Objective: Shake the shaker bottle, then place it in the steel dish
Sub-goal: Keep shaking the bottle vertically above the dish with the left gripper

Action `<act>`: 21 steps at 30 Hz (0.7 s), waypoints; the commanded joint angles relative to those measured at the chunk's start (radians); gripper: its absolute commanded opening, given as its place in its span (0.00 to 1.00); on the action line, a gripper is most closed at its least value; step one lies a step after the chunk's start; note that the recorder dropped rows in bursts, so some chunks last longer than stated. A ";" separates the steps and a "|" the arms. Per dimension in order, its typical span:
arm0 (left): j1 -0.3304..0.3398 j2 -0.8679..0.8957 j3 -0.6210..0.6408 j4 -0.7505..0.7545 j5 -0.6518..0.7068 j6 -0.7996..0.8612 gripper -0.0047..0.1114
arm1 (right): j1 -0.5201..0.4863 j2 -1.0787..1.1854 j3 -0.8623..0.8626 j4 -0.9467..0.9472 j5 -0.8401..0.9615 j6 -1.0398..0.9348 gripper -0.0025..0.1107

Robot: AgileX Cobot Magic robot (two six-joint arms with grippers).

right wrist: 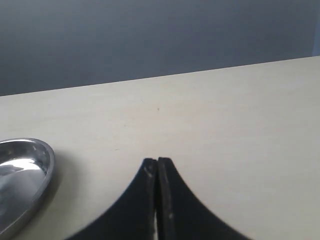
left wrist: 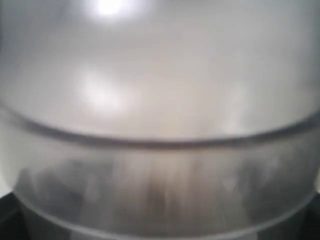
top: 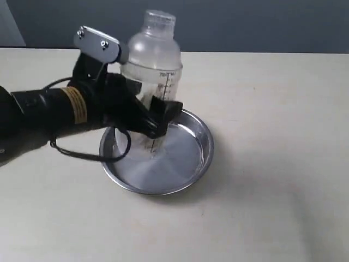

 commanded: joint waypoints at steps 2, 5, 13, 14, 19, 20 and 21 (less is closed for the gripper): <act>-0.020 -0.016 -0.055 -0.087 0.014 0.020 0.04 | 0.002 0.002 0.001 -0.007 -0.014 -0.004 0.01; -0.019 0.015 0.000 -0.078 -0.201 -0.008 0.04 | 0.002 0.002 0.001 -0.007 -0.010 -0.004 0.01; -0.030 0.027 -0.066 -0.082 -0.006 0.008 0.04 | 0.002 0.002 0.001 -0.007 -0.010 -0.004 0.01; -0.030 0.068 -0.019 -0.086 -0.069 -0.001 0.04 | 0.002 0.002 0.001 -0.007 -0.010 -0.004 0.01; -0.030 -0.073 -0.160 -0.011 -0.143 -0.005 0.04 | 0.002 0.002 0.001 -0.003 -0.011 -0.004 0.01; -0.030 -0.094 -0.207 0.007 -0.113 -0.003 0.04 | 0.002 0.002 0.001 -0.003 -0.014 -0.004 0.01; -0.030 -0.102 -0.227 0.016 -0.061 -0.003 0.04 | 0.002 0.002 0.001 -0.003 -0.014 -0.004 0.01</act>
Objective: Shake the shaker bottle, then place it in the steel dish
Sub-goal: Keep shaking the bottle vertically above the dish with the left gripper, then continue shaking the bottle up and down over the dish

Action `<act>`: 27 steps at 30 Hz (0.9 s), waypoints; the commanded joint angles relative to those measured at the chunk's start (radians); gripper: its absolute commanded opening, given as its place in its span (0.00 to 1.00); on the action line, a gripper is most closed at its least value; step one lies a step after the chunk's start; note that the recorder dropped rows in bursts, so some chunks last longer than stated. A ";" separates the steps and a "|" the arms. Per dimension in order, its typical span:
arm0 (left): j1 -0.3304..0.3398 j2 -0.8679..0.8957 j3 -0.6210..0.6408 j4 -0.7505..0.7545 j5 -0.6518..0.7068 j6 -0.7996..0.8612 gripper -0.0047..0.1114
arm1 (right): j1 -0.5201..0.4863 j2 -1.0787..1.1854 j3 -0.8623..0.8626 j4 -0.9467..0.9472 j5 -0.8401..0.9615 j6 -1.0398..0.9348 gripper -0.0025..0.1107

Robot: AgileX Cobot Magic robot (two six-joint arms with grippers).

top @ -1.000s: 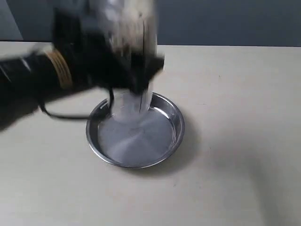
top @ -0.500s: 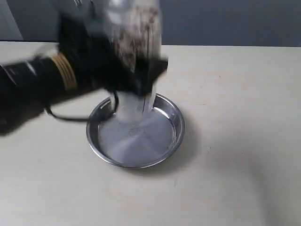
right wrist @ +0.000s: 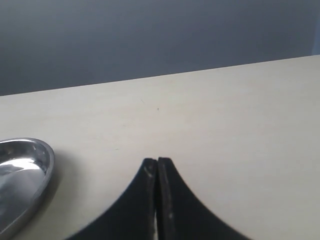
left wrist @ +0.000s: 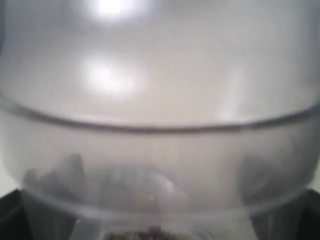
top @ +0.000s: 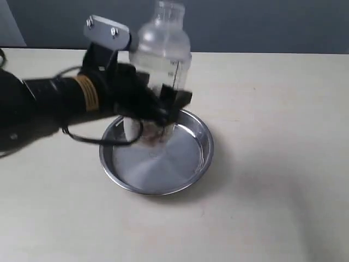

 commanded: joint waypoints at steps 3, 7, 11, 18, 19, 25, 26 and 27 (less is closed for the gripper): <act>-0.002 -0.037 -0.041 0.011 -0.017 -0.045 0.04 | 0.002 0.002 0.001 -0.003 -0.016 -0.004 0.01; -0.002 0.037 0.079 -0.080 -0.194 -0.057 0.04 | 0.002 0.002 0.001 -0.003 -0.016 -0.004 0.01; -0.002 -0.121 -0.057 -0.013 -0.210 0.016 0.04 | 0.002 0.002 0.001 -0.003 -0.016 -0.004 0.01; 0.002 0.034 0.108 -0.046 -0.126 -0.007 0.04 | 0.002 0.002 0.001 -0.003 -0.014 -0.004 0.01; 0.004 0.005 0.086 -0.044 -0.147 -0.007 0.04 | 0.002 0.002 0.001 -0.003 -0.014 -0.004 0.01; 0.004 -0.132 -0.084 -0.005 -0.046 0.040 0.04 | 0.002 0.002 0.001 -0.003 -0.014 -0.004 0.01; 0.004 -0.093 -0.042 -0.027 -0.021 0.034 0.04 | 0.002 0.002 0.001 -0.003 -0.014 -0.004 0.01; 0.000 -0.039 0.014 -0.045 -0.032 0.033 0.04 | 0.002 0.002 0.001 -0.003 -0.014 -0.004 0.01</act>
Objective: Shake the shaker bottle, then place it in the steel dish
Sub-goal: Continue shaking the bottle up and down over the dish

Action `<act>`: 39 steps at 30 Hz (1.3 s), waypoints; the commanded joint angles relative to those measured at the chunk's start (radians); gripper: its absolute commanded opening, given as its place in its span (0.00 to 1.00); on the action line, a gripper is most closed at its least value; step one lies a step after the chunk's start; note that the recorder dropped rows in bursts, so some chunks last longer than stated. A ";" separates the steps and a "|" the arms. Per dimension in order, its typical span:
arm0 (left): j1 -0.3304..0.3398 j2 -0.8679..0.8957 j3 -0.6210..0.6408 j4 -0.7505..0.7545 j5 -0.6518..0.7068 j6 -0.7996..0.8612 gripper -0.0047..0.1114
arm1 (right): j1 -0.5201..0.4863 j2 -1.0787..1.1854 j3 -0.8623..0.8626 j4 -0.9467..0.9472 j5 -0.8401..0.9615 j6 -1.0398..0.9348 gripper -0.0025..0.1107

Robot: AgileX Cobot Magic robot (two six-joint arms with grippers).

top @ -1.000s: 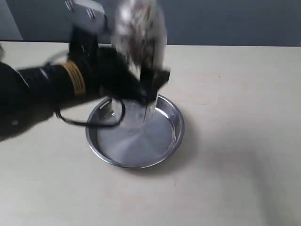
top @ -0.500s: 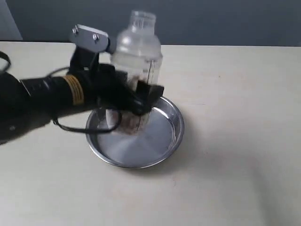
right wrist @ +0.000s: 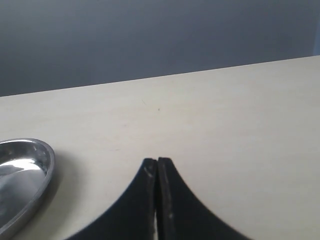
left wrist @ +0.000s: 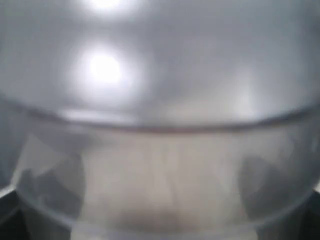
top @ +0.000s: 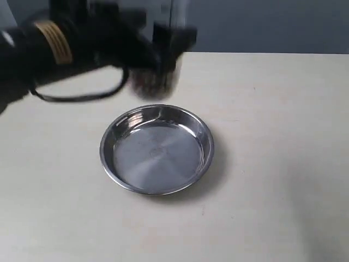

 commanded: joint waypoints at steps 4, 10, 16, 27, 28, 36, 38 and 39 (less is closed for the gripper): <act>0.009 0.148 0.149 -0.066 -0.145 -0.011 0.04 | 0.002 0.002 0.001 -0.003 -0.013 -0.004 0.01; 0.009 0.016 -0.007 -0.011 -0.008 -0.011 0.04 | 0.002 0.002 0.001 -0.003 -0.018 -0.004 0.01; 0.009 0.107 0.095 -0.068 -0.136 -0.012 0.04 | 0.002 0.002 0.001 -0.005 -0.017 -0.004 0.01; 0.008 0.194 0.151 -0.185 -0.078 0.056 0.04 | 0.002 0.002 0.001 -0.005 -0.012 -0.004 0.01; 0.008 0.145 0.125 -0.175 -0.096 0.056 0.04 | 0.002 0.002 0.001 -0.005 -0.012 -0.004 0.01; 0.023 0.157 0.162 -0.146 -0.069 0.108 0.04 | 0.002 0.002 0.001 -0.005 -0.012 -0.004 0.01; 0.033 0.158 0.158 -0.173 -0.119 0.082 0.04 | 0.002 0.002 0.001 -0.005 -0.012 -0.004 0.01; 0.035 0.113 0.137 -0.161 -0.155 0.078 0.04 | 0.002 0.002 0.001 -0.005 -0.012 -0.004 0.01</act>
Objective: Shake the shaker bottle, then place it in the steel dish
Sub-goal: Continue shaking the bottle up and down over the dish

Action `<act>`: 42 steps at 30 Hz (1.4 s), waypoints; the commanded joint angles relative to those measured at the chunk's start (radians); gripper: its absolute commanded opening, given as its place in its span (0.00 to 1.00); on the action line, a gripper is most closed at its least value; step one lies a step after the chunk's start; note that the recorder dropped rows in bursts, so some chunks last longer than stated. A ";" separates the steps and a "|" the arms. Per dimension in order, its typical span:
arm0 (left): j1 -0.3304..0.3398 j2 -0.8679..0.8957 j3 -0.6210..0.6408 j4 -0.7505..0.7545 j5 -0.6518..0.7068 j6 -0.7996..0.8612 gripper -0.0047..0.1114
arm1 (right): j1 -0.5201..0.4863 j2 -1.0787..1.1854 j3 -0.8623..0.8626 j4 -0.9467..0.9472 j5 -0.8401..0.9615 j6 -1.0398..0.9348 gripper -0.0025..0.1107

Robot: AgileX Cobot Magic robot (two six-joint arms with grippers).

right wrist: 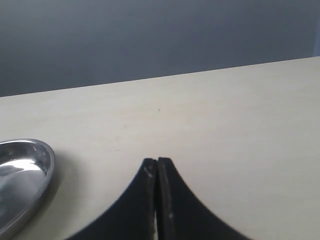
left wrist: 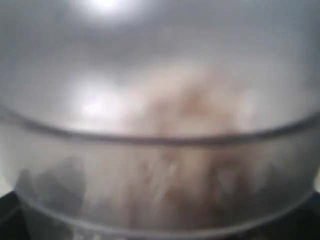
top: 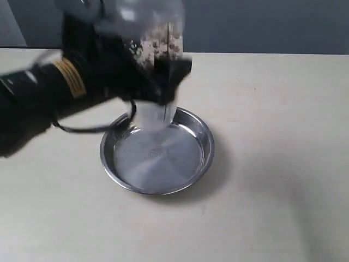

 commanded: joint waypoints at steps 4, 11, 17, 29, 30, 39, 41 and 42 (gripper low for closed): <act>0.018 -0.155 -0.171 0.020 -0.011 0.060 0.04 | 0.002 0.002 0.001 -0.003 -0.015 -0.004 0.01; 0.010 0.100 0.066 -0.057 0.051 -0.118 0.04 | 0.002 0.002 0.001 -0.003 -0.015 -0.004 0.01; 0.002 -0.106 -0.057 0.154 -0.031 -0.128 0.04 | 0.002 0.002 0.001 -0.005 -0.015 -0.004 0.01; 0.007 -0.094 -0.159 0.157 0.066 -0.118 0.04 | 0.002 0.002 0.001 0.000 -0.012 -0.004 0.01; 0.001 -0.062 -0.120 0.149 0.107 -0.137 0.04 | 0.002 0.002 0.001 0.000 -0.012 -0.004 0.01; -0.011 -0.014 0.008 0.142 0.002 -0.141 0.04 | 0.002 0.002 0.001 0.000 -0.014 -0.004 0.01; 0.019 0.062 0.069 0.139 -0.098 -0.088 0.04 | 0.002 0.002 0.001 0.000 -0.014 -0.004 0.01; 0.034 0.017 0.034 0.139 -0.133 -0.085 0.04 | 0.002 0.002 0.001 0.000 -0.014 -0.004 0.01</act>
